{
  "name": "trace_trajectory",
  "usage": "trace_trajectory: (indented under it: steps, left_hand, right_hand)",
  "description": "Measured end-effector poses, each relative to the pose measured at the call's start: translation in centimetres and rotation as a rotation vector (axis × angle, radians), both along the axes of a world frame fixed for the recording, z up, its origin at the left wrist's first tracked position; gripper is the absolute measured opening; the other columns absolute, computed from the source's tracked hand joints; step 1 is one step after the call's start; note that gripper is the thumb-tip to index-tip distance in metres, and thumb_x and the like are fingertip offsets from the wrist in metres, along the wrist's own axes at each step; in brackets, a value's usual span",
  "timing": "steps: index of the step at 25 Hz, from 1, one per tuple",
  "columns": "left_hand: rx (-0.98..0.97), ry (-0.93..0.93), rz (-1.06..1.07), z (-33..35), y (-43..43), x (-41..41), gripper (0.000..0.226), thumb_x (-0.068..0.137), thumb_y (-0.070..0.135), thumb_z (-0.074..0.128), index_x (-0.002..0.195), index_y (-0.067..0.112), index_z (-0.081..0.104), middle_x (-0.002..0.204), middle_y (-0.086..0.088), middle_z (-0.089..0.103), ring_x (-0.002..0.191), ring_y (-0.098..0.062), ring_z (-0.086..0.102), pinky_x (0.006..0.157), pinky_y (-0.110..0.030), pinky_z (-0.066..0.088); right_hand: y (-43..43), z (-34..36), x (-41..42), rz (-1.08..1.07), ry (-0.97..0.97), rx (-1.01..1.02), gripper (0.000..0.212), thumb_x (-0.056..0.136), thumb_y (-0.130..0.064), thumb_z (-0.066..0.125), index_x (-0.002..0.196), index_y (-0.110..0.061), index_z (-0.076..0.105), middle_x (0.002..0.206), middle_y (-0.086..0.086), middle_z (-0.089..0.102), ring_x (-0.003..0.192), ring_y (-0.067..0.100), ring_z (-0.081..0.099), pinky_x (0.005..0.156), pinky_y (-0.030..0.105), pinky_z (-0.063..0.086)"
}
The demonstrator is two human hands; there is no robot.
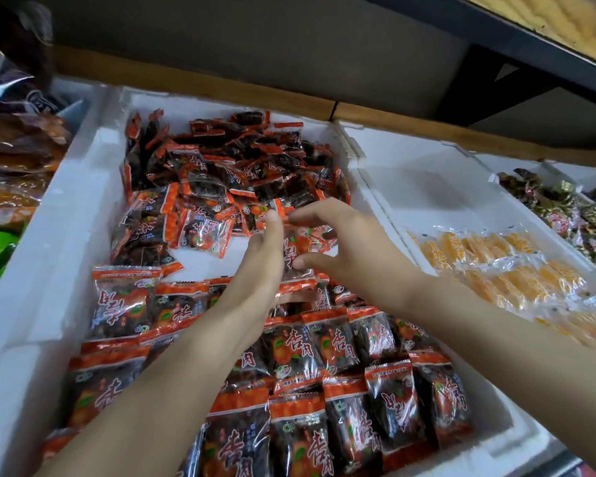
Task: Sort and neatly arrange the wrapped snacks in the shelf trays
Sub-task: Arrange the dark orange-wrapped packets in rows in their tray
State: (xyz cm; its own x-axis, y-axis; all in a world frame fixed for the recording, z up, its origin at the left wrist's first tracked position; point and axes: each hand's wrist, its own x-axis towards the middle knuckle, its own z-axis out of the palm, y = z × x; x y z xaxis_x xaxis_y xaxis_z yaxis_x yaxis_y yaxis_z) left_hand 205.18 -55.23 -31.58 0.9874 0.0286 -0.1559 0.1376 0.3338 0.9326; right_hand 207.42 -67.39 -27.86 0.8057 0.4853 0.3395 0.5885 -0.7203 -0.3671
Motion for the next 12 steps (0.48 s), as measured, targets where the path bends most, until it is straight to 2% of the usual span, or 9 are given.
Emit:
trace_trajectory:
  steps: [1,3,5,7,8,10,12]
  left_hand:
    - [-0.051,0.029,0.015,0.2,-0.1,0.4,0.055,0.094,0.059,0.031,0.13,0.021,0.05,0.122,0.007,0.052,0.098,-0.019,0.064,0.062,-0.037,0.06]
    - [-0.065,0.037,0.043,0.8,-0.5,1.2,0.054,0.095,0.057,0.031,0.127,0.021,0.054,0.13,0.002,0.052,0.094,-0.014,0.061,0.045,-0.019,0.053]
    - [-0.017,0.029,0.046,0.9,-0.6,1.1,0.053,0.095,0.053,0.033,0.132,0.018,0.048,0.13,-0.004,0.052,0.083,-0.009,0.063,0.039,-0.013,0.046]
    - [-0.036,-0.028,-0.024,0.3,-0.2,0.7,0.043,0.093,0.052,0.04,0.118,0.02,0.053,0.114,-0.005,0.062,0.069,-0.011,0.07,0.049,-0.024,0.054]
    - [-0.055,-0.05,-0.055,0.3,0.2,0.1,0.038,0.092,0.05,0.044,0.113,0.019,0.053,0.109,-0.006,0.065,0.072,-0.014,0.071,0.055,-0.031,0.056]
    - [-0.023,-0.107,-0.068,0.2,0.4,-0.3,0.029,0.095,0.037,0.051,0.115,0.016,0.05,0.114,-0.008,0.063,0.09,-0.019,0.069,0.063,-0.036,0.059]
    - [0.046,-0.128,-0.031,0.1,0.5,-0.2,0.022,0.097,0.024,0.052,0.116,0.015,0.048,0.121,-0.005,0.058,0.102,-0.018,0.063,0.067,-0.035,0.06]
  right_hand:
    - [0.0,0.0,0.0,-0.016,0.011,0.01,0.055,0.075,-0.023,0.077,0.124,-0.022,0.053,0.121,-0.008,0.052,0.101,-0.003,0.046,0.086,0.006,0.033]
    - [-0.2,0.3,0.3,-0.045,0.039,-0.01,0.053,0.073,-0.024,0.078,0.12,-0.022,0.054,0.109,-0.005,0.049,0.086,-0.004,0.044,0.078,0.005,0.034]
    - [-0.6,0.5,0.8,-0.036,0.081,-0.052,0.036,0.076,-0.026,0.076,0.107,-0.022,0.059,0.097,-0.004,0.049,0.078,-0.002,0.044,0.071,0.008,0.035]
    - [-1.2,0.6,1.3,0.007,0.201,0.041,0.017,0.082,-0.021,0.07,0.091,-0.023,0.056,0.084,-0.004,0.055,0.071,0.002,0.05,0.069,0.017,0.041]
    - [-1.6,0.7,1.4,0.016,0.283,0.133,0.015,0.084,-0.017,0.068,0.087,-0.023,0.055,0.079,0.0,0.058,0.07,0.007,0.053,0.07,0.022,0.044]
    - [-2.6,1.1,1.8,-0.008,0.408,0.321,0.012,0.085,-0.011,0.065,0.089,-0.019,0.056,0.079,0.014,0.06,0.075,0.017,0.057,0.072,0.032,0.047]
    - [-3.7,1.5,2.4,-0.028,0.43,0.412,0.013,0.087,-0.007,0.062,0.091,-0.017,0.056,0.079,0.008,0.061,0.073,0.016,0.058,0.069,0.027,0.051]
